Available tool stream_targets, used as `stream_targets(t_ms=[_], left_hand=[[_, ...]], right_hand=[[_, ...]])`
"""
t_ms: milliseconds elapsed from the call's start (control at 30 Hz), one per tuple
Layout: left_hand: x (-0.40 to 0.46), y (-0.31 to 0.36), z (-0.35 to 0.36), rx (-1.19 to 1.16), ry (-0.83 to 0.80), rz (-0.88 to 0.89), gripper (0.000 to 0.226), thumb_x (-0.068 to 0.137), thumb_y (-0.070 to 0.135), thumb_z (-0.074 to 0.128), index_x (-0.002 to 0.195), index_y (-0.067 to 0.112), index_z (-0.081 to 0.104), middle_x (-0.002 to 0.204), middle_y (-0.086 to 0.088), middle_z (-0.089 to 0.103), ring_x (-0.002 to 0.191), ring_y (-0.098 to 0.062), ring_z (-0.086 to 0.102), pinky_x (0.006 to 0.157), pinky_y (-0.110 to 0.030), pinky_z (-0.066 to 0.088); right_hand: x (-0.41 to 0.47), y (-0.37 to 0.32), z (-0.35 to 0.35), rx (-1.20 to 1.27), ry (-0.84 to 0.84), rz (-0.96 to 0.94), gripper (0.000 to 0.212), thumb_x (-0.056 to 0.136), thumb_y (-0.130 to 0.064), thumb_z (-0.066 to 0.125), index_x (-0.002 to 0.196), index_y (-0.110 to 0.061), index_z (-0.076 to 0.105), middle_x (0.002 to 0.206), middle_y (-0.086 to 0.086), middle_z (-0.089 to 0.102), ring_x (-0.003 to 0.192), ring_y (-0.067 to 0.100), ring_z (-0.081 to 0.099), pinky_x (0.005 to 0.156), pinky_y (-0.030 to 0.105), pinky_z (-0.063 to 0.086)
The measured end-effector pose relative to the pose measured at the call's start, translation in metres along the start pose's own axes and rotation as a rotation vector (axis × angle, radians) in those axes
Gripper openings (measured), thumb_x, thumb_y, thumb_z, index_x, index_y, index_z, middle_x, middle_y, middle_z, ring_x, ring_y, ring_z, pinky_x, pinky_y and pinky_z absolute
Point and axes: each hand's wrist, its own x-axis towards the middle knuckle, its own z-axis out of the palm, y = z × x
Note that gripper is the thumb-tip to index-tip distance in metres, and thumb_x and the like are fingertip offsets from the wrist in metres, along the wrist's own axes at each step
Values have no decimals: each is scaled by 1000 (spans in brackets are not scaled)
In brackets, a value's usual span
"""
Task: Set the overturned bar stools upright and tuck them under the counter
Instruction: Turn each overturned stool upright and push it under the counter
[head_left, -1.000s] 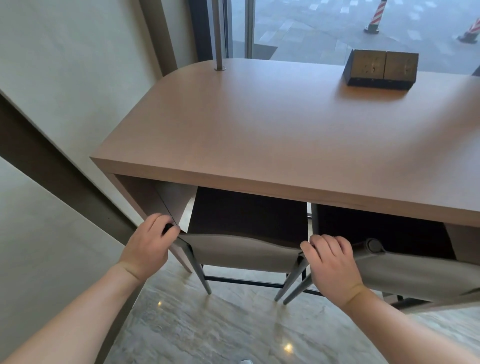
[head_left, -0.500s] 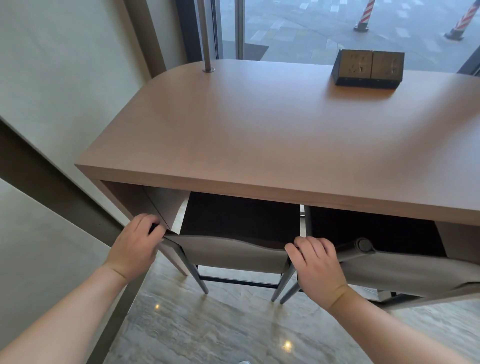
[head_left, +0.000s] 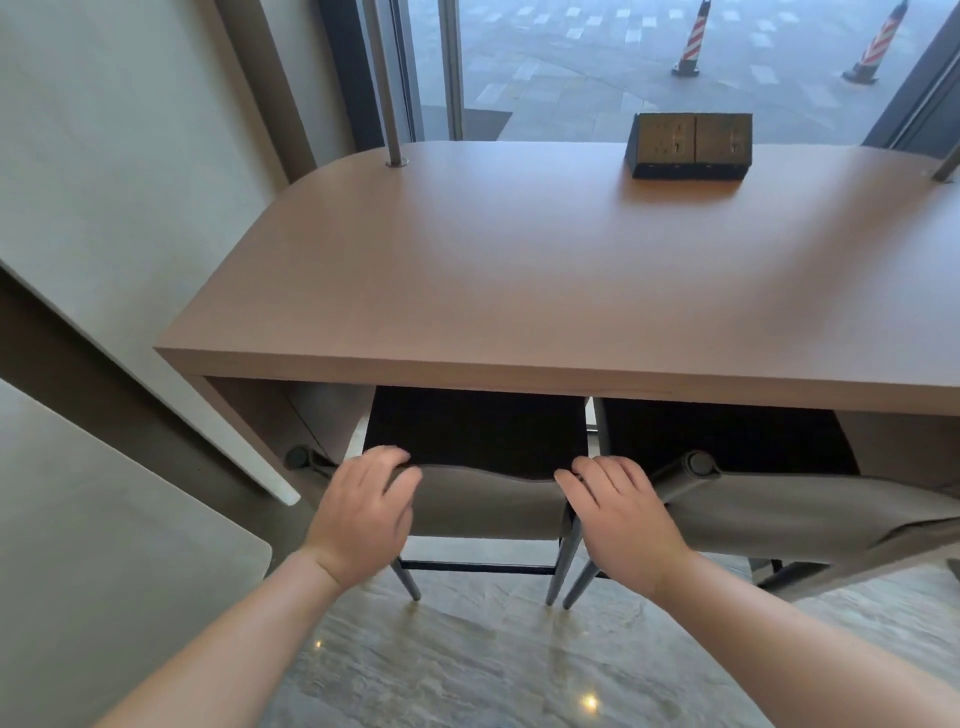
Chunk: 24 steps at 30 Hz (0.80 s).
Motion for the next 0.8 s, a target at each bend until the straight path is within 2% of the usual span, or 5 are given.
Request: stream_targets(t_ms=[133,267,400,667,800], left_hand=[[43,62,12,-162,46,193,19,81,7,64,100,7,68,103,-12,66,96,-27,61,78,-35,52],[90,127,17,-276,37,284,11,87,10,60,96,10,67,95,-6,64,81,-20,58,64,-31,50],[126,184,22,-322,-12,278,18,92,16,56,104,11,68,96,-2,66,81,-18,59,64,-30,52],[173,265,42,-251,-168,131,33,82,13,77,113,4,70,106,-12,69,92,-29,66,72,-40,59],[180,292,52,-149,-198,82,28,77,10,79,104,4,73,100,-11,68,89,-30,66,61,-39,59]], right_hand=[[-21,8,-22,46,-85,4,75,56,-12,78,127,-14,54,126,8,56,116,29,53,102,41,45],[-57,36,-44,84,-74,106,61,63,-12,77,121,-14,60,119,5,60,107,27,59,93,37,51],[-91,84,-60,62,-24,213,54,57,-10,81,109,-12,67,111,7,65,98,28,64,84,38,55],[-170,199,-61,17,52,379,46,58,0,75,103,-3,66,104,14,63,88,35,63,73,44,54],[-205,260,-60,-41,40,382,55,53,0,81,107,-1,68,103,16,64,88,37,64,74,47,54]])
